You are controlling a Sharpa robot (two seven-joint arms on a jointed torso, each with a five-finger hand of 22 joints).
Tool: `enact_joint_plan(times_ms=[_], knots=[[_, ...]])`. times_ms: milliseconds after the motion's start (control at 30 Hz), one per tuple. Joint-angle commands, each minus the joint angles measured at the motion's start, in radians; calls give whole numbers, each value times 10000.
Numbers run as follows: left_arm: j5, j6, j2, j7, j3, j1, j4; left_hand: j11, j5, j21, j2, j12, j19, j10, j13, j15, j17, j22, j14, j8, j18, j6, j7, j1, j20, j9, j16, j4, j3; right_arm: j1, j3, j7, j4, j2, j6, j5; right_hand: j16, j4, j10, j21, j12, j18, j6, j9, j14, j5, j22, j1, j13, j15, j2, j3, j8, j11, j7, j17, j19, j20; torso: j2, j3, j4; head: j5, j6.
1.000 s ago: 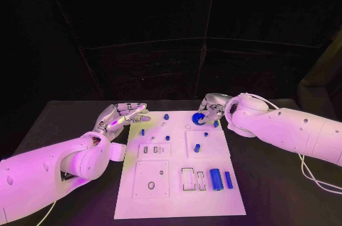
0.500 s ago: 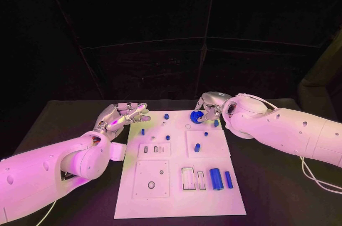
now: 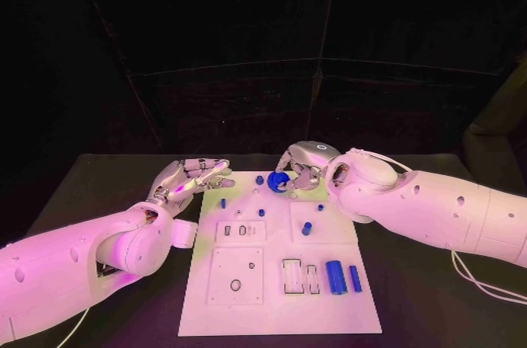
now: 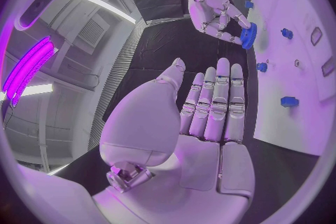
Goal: Assemble the parts on the task board
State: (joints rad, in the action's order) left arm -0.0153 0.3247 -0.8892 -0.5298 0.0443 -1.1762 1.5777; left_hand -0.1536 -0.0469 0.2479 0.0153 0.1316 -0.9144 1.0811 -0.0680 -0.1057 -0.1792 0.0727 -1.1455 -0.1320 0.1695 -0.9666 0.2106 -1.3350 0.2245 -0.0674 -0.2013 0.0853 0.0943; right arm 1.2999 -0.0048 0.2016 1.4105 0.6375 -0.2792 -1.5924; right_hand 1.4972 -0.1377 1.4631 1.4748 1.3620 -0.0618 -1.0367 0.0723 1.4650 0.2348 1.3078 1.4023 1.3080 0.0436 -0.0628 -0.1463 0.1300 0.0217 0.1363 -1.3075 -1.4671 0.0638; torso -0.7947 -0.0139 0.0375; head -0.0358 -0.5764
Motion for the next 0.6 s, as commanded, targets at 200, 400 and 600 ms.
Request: enact_joint_plan(times_ms=[200,400,600], knots=[[-48,-116,4,-60,-9,-18,27,3,-26,-66,-95,-31,-79,50,10,-17,-10,-9,-77,55,164,-51,-17,-17,20,2,67,-51,-14,-10,-36,293,-552,-835,-310,-620,35,-81,-101,53,-168,191,-514,-20,695,-48,580,-255,665,31,-61,-82,-143,45,-234,-636,-159,-47,-15,7,1,50,-20],[-48,-113,24,-71,-9,-19,8,7,-26,-73,-114,-45,-88,58,11,-14,-15,-14,-84,64,164,-57,-23,-26,18,2,79,-66,-5,-104,-69,328,-1003,-1349,-158,-709,32,-86,-109,56,-187,193,-502,-25,693,-44,587,-284,653,26,-81,-89,-160,51,-228,-628,-162,-42,-14,12,-1,58,-40],[-48,-106,33,-72,-10,-20,-18,7,-26,-73,-114,-45,-88,58,11,-14,-15,-14,-84,64,164,-57,-23,-26,18,2,79,-66,-5,-206,-91,309,-1307,-1700,48,-736,27,-86,-125,57,-219,194,-474,-32,691,-37,593,-312,632,19,-104,-102,-188,60,-216,-619,-164,-36,-13,21,1,85,-39]])
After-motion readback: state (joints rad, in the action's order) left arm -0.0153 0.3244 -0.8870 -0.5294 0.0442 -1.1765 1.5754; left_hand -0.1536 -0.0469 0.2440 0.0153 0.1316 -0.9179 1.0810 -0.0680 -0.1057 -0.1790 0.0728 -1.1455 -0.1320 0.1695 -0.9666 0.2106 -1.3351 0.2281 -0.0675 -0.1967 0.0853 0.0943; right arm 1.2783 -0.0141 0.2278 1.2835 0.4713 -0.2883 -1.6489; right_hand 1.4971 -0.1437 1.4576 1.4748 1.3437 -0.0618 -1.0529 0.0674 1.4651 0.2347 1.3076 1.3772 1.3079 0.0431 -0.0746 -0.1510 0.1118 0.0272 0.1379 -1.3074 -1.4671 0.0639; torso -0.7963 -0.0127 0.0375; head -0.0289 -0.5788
